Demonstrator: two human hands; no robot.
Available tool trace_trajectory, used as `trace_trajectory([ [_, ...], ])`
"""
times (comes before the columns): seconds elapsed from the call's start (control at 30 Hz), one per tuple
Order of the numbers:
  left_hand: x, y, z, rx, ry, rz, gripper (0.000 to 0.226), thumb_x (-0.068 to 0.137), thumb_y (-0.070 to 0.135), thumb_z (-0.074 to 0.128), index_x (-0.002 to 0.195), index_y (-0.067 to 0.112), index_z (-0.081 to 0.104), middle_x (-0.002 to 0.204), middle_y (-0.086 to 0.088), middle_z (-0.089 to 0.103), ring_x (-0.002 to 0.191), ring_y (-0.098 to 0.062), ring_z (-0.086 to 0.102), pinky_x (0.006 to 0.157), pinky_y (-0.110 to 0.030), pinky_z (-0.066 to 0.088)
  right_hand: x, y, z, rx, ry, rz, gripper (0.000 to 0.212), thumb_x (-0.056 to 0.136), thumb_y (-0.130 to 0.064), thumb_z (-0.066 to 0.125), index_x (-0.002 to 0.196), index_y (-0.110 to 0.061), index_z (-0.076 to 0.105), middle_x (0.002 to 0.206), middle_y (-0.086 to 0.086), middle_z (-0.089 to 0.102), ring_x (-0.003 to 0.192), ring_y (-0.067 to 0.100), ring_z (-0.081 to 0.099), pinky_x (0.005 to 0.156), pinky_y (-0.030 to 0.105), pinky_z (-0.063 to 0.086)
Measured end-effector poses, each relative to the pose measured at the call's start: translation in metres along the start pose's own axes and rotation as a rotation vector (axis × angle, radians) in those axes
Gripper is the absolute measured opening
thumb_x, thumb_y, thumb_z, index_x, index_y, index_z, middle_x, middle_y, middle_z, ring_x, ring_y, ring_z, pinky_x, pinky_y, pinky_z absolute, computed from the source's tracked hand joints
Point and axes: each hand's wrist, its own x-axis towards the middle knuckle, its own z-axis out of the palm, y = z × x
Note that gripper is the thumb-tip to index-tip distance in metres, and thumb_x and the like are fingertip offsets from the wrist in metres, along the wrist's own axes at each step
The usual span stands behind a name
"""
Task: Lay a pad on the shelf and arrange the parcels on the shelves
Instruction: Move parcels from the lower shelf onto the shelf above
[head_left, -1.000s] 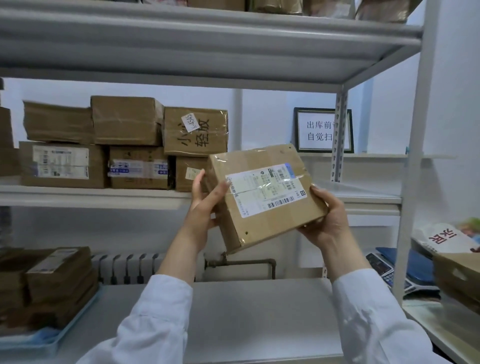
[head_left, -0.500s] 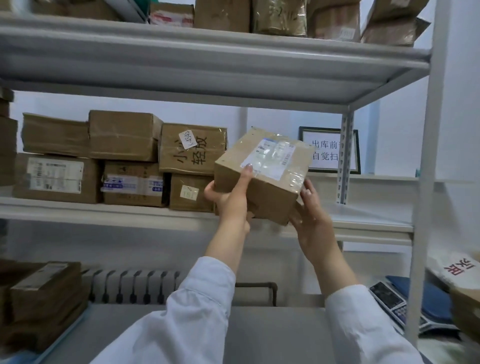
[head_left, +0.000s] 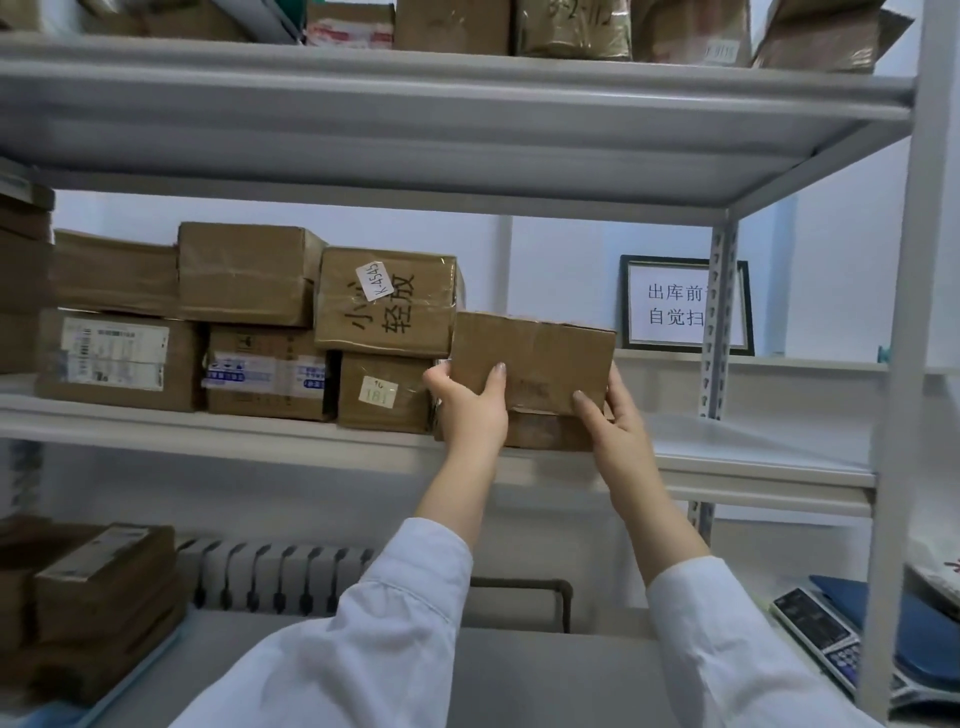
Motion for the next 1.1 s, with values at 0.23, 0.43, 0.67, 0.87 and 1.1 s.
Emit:
trace_trajectory([
  [0.23, 0.008, -0.007, -0.016, 0.250, -0.033, 0.082, 0.038, 0.095, 0.019, 0.049, 0.129, 0.019, 0.031, 0.128, -0.010, 0.051, 0.106, -0.033, 0.057, 0.089, -0.045, 0.050, 0.013, 0.011, 0.007, -0.425, 0.179, 0.154, 0.047, 0.092, -0.043, 0.048, 0.138, -0.045, 0.037, 0.133, 0.002, 0.052, 0.137, 0.020, 0.023, 0.113, 0.046, -0.004],
  [0.43, 0.021, -0.019, -0.033, 0.604, 0.120, 0.093, 0.033, 0.091, 0.035, 0.054, 0.124, 0.029, 0.051, 0.128, -0.009, 0.039, 0.117, -0.028, 0.038, 0.087, -0.031, 0.034, 0.016, 0.018, 0.005, -0.498, 0.178, 0.245, 0.052, 0.084, -0.053, 0.055, 0.133, -0.053, 0.037, 0.152, 0.005, 0.026, 0.139, 0.030, 0.021, 0.112, 0.050, 0.012],
  [0.67, 0.025, -0.023, -0.031, 0.510, 0.093, 0.080, 0.031, 0.093, 0.030, 0.053, 0.123, 0.023, 0.056, 0.128, -0.010, 0.044, 0.116, -0.030, 0.044, 0.090, -0.036, 0.041, 0.022, 0.025, 0.007, -0.534, 0.250, 0.258, 0.050, 0.081, -0.054, 0.059, 0.129, -0.050, 0.046, 0.143, 0.002, 0.039, 0.126, 0.036, 0.034, 0.104, 0.044, 0.024],
  [0.87, 0.028, -0.024, -0.033, 0.495, 0.133, 0.083, 0.029, 0.093, 0.028, 0.055, 0.119, 0.018, 0.059, 0.125, -0.010, 0.048, 0.109, -0.028, 0.051, 0.083, -0.030, 0.040, 0.024, 0.026, 0.012, -0.600, 0.274, 0.259, 0.047, 0.082, -0.055, 0.058, 0.128, -0.050, 0.048, 0.142, 0.002, 0.037, 0.126, 0.034, 0.033, 0.104, 0.044, 0.024],
  [1.1, 0.031, -0.025, -0.036, 0.489, 0.172, 0.105, 0.025, 0.092, 0.031, 0.055, 0.113, 0.018, 0.061, 0.122, -0.008, 0.052, 0.107, -0.026, 0.052, 0.078, -0.028, 0.039, 0.024, 0.023, 0.015, -0.622, 0.293, 0.265, 0.048, 0.084, -0.051, 0.058, 0.130, -0.045, 0.047, 0.149, 0.005, 0.029, 0.134, 0.031, 0.023, 0.108, 0.044, 0.017],
])
